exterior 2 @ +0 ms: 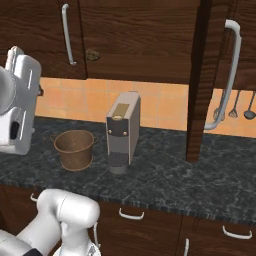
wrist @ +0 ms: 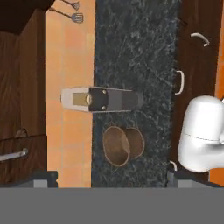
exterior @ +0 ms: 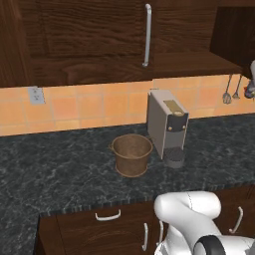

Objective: Open the cabinet, pick up the bread from the cabinet and place it in the basket. Then move the basket to the dining counter.

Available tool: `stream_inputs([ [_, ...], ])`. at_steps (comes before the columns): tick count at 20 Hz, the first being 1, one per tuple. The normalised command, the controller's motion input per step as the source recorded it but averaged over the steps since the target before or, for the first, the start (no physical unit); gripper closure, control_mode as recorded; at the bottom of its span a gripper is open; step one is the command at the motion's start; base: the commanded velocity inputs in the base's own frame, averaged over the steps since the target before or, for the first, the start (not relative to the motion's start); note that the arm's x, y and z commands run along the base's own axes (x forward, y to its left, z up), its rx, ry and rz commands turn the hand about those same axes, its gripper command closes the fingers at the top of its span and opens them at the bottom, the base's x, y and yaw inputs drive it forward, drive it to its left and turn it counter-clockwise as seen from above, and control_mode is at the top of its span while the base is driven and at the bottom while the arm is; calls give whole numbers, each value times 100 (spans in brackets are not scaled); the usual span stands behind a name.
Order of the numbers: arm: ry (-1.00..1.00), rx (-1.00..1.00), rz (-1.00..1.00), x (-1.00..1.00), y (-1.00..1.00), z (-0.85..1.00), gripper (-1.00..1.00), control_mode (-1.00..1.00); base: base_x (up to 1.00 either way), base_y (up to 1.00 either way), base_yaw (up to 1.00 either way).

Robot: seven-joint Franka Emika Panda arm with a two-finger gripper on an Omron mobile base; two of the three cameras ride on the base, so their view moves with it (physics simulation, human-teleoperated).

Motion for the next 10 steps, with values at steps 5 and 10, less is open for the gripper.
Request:
stream_inputs([
  [5,-5,-47,66,8,28,0,-100,-100,0,0,0],
  [10,-20,-42,55,63,15,0,-100,-100,0,0,0],
])
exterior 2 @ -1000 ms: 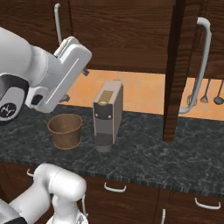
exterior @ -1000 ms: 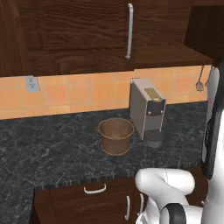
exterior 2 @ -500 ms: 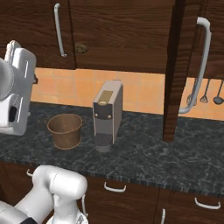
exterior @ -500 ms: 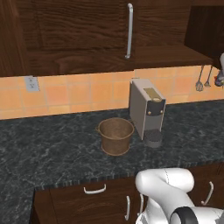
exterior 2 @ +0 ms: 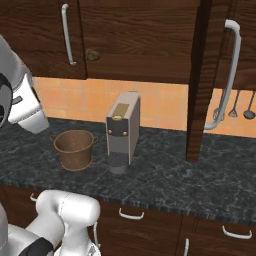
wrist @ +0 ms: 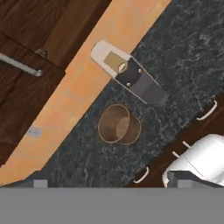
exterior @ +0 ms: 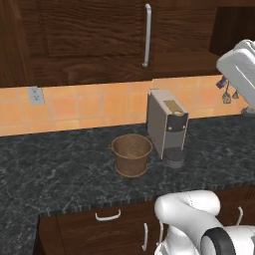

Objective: Open the cabinet, pick up the bread from the cabinet and place it in the basket. Then move the basket to the dining counter.

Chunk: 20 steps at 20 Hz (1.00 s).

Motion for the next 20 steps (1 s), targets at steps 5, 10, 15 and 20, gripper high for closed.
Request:
stream_inputs([
  [5,-39,-39,24,99,90,1,-100,-100,0,0,0],
  [10,-24,-34,23,73,25,16,-100,-100,0,0,0],
  [15,-3,-32,23,24,-9,59,-100,-100,0,0,0],
  [20,3,-22,6,73,13,56,-100,-100,0,0,0],
])
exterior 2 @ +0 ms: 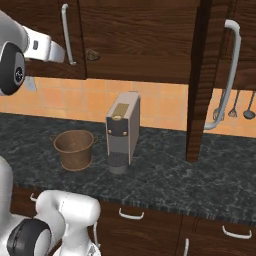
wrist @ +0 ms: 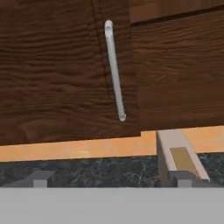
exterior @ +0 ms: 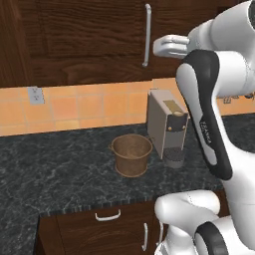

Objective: Open the cabinet, pick up the bread from the cabinet and place it in the basket. Then move the basket to the dining counter.

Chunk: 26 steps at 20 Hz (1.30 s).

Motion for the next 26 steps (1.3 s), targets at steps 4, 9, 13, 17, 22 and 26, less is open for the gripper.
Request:
stream_inputs([
  [4,5,-17,0,92,0,7,-100,-100,0,0,0],
  [9,2,-11,0,75,3,-5,-100,-100,0,0,0],
  [13,-8,-5,0,33,3,-31,-100,-100,0,0,0],
  [17,-9,-2,-2,69,12,-20,-100,-100,0,0,0],
  [22,-7,0,-2,53,12,-1,-100,-100,0,0,0],
  [26,0,0,0,33,0,0,-100,-100,0,0,0],
])
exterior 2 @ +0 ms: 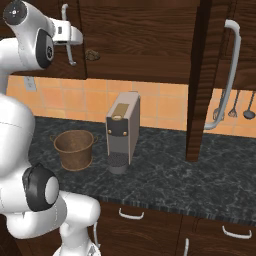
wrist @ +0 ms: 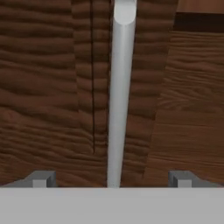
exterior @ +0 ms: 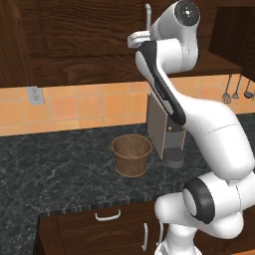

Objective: Open the cabinet, pick up the bread from the cabinet and place it in the basket. Then move the basket to the dining counter.

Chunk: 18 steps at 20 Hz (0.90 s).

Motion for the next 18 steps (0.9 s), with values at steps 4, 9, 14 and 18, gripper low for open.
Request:
stream_inputs([
  [4,0,0,-1,36,0,0,-100,-100,0,0,0],
  [9,0,0,-1,54,0,0,-100,-100,0,0,0],
  [14,-5,0,0,32,1,-10,100,-100,0,0,0],
  [18,-10,0,-3,46,11,-20,100,-100,0,0,0],
])
